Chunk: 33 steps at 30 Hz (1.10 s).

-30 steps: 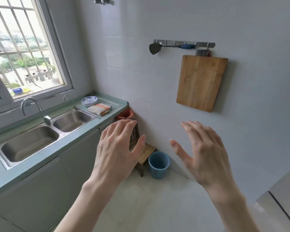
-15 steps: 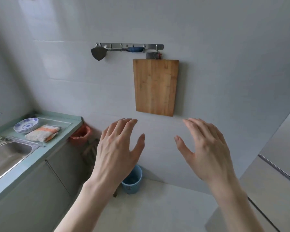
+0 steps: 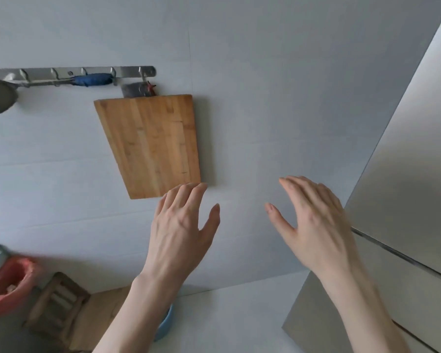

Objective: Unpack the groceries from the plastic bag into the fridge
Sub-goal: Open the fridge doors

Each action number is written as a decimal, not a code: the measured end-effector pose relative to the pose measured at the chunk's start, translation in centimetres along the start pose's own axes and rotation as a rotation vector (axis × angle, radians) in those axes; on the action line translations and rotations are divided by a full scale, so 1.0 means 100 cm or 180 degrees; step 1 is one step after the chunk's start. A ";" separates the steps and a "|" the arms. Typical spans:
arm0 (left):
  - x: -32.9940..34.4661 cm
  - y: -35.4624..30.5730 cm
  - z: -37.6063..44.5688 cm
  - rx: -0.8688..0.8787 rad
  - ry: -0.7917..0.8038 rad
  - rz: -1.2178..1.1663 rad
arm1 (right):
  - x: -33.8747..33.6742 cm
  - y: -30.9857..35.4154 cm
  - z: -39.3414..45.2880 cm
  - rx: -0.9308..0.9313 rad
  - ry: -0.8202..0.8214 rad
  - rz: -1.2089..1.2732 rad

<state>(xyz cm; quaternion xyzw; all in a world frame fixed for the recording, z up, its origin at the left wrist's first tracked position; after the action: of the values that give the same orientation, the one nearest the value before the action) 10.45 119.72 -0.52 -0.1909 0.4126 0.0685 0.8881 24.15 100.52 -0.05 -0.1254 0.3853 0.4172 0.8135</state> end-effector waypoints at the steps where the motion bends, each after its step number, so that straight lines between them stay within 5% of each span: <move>1: 0.005 0.004 0.013 0.0073 0.0018 -0.0047 | 0.004 -0.001 0.005 0.0067 0.0011 -0.0050; 13: 0.085 -0.005 0.118 0.1085 0.0237 -0.0795 | 0.009 -0.041 0.023 0.1006 -0.0077 -0.0860; 33: 0.209 -0.220 0.175 0.2046 0.0434 -0.1668 | -0.061 -0.199 -0.035 0.2190 -0.0180 -0.1647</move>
<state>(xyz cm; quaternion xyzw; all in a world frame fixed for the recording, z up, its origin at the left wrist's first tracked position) 42.55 105.64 0.05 -0.0068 0.4082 -0.3048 0.8605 35.62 82.80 -0.26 0.0721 0.4353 0.0499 0.8960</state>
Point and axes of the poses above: each hand's wrist, its own z-axis towards the middle knuckle, its own x-axis out of the palm, y = z × x, the point moved 4 cm from there along z, towards the middle knuckle, and after that the axes turned 4 degrees about y, right-handed, at the moved point
